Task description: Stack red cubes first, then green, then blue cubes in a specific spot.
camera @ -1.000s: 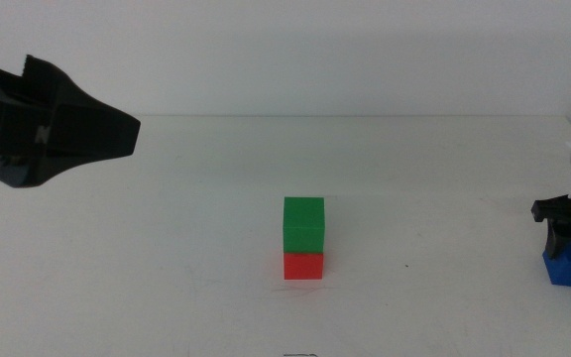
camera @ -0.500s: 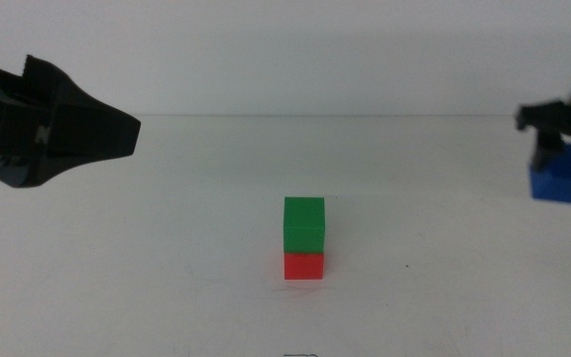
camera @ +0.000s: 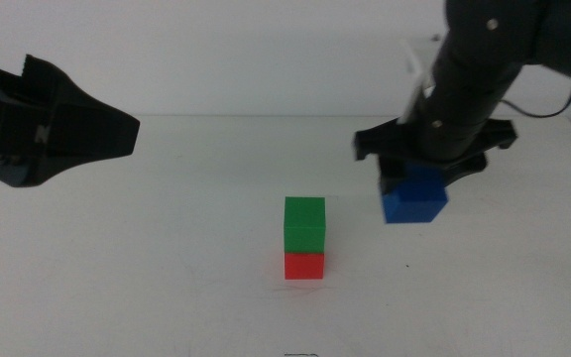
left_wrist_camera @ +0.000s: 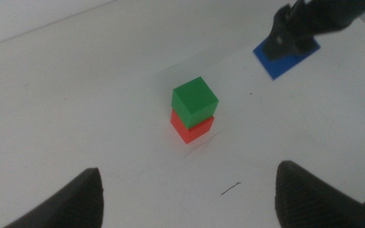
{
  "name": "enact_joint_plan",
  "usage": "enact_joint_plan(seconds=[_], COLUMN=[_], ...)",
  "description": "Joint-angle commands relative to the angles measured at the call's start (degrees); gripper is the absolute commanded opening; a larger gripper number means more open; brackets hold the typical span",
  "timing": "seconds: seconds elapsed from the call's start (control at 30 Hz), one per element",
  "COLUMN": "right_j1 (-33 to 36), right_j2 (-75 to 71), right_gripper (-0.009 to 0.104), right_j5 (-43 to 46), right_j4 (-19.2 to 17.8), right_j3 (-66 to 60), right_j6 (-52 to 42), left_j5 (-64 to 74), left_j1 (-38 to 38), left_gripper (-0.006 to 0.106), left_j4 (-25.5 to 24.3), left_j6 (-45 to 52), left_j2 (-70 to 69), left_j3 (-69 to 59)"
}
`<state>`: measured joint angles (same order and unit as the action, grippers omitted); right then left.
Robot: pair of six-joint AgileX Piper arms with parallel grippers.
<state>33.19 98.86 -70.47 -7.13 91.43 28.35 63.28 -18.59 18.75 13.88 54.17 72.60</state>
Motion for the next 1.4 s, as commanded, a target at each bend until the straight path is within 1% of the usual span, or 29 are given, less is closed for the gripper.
enact_joint_plan(seconds=[0.0, 0.1, 0.17, 0.2, 0.3, 0.4, 0.53, 0.7, 0.77, 0.87, 1.23, 1.37], right_j1=[2.4, 4.5, 4.6, 4.8, 5.5, 5.5, 6.0, 7.3, 7.7, 7.7, 7.7, 7.7], right_j2=[-3.0, -3.0, -3.3, -3.5, -3.5, -3.4, -0.5, 4.4, 6.2, 8.2, 13.1, 13.1], right_gripper=[-0.001, -0.001, -0.001, -0.001, -0.001, -0.001, -0.001, -0.001, -0.001, -0.001, -0.001, -0.001], right_j5=[-4.1, -4.0, -3.9, -4.0, -4.0, -4.0, -4.0, -4.1, -4.1, -4.1, -4.0, -3.9], right_j4=[-1.6, -0.1, 3.5, 4.1, 3.9, 4.9, 2.7, 4.1, 4.1, 3.6, 3.5, 1.9], right_j3=[1.8, 1.8, 1.8, 1.8, 1.8, 2.4, 7.8, 14.6, 16.2, 17.3, 20.2, 20.3], right_j6=[0.5, 0.5, 0.5, 0.5, -0.2, 1.9, 5.9, 6.8, 7.7, 8.8, 10.5, 11.0], left_j5=[-3.5, -3.5, -3.5, -3.5, -3.5, -3.5, -3.5, -3.5, -3.5, -3.5, -3.5, -3.5], left_j1=[0.1, 0.1, 0.1, 0.1, 0.1, 0.1, 0.1, 0.1, 0.1, 0.1, 0.1, 0.1], left_gripper=[0.091, 0.091, 0.091, 0.091, 0.091, 0.091, 0.091, 0.091, 0.091, 0.091, 0.091, 0.091], left_j4=[1.4, 1.4, 1.4, 1.4, 1.4, 1.4, 1.4, 1.4, 1.4, 1.4, 1.4, 1.4], left_j6=[0.0, 0.0, 0.0, 0.0, 0.0, 0.0, 0.0, 0.0, 0.0, 0.0, 0.0, 0.0], left_j2=[-0.3, -0.3, -0.3, -0.3, -0.3, -0.3, -0.3, -0.3, -0.3, -0.3, -0.3, -0.3], left_j3=[1.5, 1.5, 1.5, 1.5, 1.5, 1.5, 1.5, 1.5, 1.5, 1.5, 1.5, 1.5])
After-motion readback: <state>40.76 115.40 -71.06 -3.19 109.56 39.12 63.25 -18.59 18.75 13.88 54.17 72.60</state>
